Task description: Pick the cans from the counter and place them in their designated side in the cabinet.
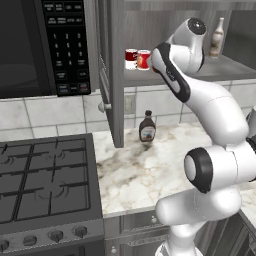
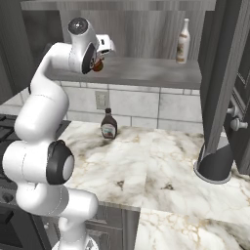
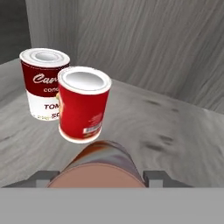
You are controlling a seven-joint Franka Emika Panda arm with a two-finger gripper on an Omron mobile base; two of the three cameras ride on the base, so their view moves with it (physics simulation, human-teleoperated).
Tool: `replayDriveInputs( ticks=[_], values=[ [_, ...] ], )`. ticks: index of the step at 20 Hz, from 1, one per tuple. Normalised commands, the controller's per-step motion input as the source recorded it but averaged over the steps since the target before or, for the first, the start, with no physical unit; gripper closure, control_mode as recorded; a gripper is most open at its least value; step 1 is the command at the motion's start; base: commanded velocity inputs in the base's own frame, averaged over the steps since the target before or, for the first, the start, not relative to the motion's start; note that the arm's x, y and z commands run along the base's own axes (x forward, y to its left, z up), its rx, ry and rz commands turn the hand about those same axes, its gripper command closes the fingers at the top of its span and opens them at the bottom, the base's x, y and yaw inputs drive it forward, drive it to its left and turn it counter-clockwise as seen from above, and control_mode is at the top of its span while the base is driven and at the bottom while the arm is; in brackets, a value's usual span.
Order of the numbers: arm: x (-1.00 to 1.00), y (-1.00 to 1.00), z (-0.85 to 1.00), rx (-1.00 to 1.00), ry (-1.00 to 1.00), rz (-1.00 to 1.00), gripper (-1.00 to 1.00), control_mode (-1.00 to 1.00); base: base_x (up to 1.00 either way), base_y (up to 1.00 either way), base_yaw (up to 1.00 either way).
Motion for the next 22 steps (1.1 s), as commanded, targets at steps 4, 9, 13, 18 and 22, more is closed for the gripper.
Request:
replayDriveInputs(
  ticks=[4, 9, 13, 18, 22],
  values=[
    [0.15, 0.0, -0.17, -0.03, 0.0, 0.02, -1.0, -1.0, 0.0, 0.0, 0.0],
    [0.2, 0.0, -0.12, -0.02, 0.0, 0.02, -1.0, -1.0, 0.0, 0.0, 0.0],
    [0.28, 0.0, -0.11, -0.01, 0.0, 0.03, -1.0, -1.0, 0.0, 0.0, 0.0],
    [0.21, 0.0, -0.05, -0.01, -0.02, 0.03, -1.0, -1.0, 0.0, 0.0, 0.0],
    [0.01, -0.01, 0.0, 0.0, -0.05, 0.04, -1.0, -1.0, 0.0, 0.0, 0.0]
  ],
)
